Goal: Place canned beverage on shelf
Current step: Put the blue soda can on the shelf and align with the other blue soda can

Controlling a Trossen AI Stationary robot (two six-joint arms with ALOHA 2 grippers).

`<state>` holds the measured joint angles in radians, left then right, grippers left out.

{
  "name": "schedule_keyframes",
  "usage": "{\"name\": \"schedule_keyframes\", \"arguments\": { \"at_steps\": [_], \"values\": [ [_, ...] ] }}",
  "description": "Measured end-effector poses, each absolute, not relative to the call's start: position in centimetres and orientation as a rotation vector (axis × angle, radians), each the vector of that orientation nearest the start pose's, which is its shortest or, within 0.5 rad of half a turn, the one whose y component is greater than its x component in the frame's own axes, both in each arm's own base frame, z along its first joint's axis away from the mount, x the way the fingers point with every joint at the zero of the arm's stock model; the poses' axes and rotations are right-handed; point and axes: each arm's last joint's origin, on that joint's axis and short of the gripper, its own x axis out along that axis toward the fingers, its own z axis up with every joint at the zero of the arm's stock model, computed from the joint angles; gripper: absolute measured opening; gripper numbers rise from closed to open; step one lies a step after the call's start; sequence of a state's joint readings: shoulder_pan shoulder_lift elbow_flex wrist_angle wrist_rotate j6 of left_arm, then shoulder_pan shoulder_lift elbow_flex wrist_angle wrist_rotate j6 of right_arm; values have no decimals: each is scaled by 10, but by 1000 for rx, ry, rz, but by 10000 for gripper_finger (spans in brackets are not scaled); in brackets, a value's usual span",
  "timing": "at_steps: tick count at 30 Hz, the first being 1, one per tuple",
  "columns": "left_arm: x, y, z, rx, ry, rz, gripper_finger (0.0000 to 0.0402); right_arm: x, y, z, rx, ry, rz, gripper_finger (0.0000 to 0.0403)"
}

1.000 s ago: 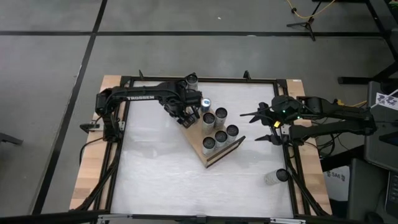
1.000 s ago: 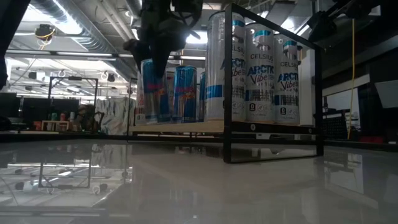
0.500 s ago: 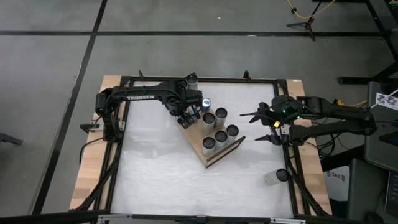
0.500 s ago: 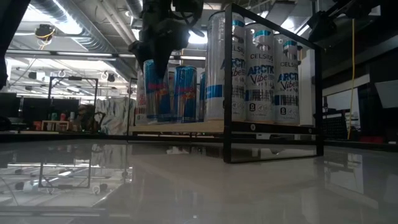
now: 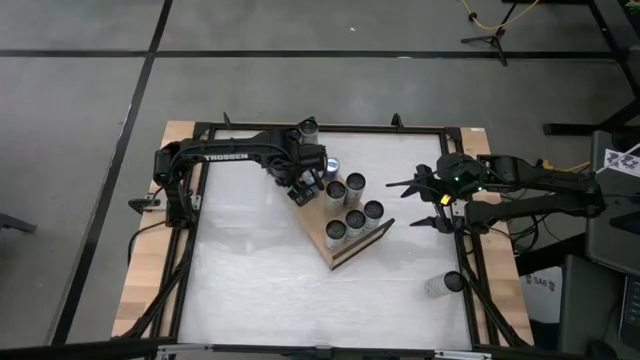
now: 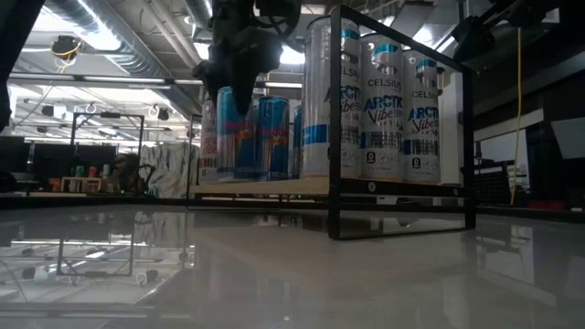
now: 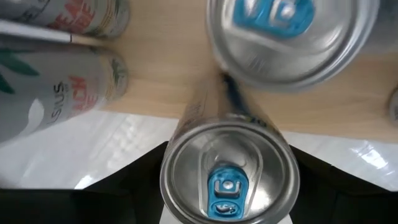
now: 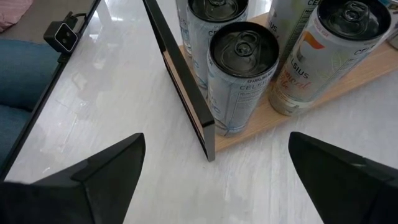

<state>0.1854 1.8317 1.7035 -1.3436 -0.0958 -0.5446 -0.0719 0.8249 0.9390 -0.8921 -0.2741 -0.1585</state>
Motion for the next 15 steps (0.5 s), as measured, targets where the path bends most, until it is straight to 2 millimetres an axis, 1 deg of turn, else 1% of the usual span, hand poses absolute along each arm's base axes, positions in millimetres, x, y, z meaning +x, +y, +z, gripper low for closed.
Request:
{"name": "schedule_keyframes", "arguments": {
  "at_steps": [6, 15],
  "values": [
    [347, 68, 291, -503, 1323, 607, 251, 146, -3, 318, -16, 749, 252, 392],
    [347, 68, 291, -466, 1326, 596, 251, 146, -3, 318, -16, 750, 252, 392]
  ]
}}
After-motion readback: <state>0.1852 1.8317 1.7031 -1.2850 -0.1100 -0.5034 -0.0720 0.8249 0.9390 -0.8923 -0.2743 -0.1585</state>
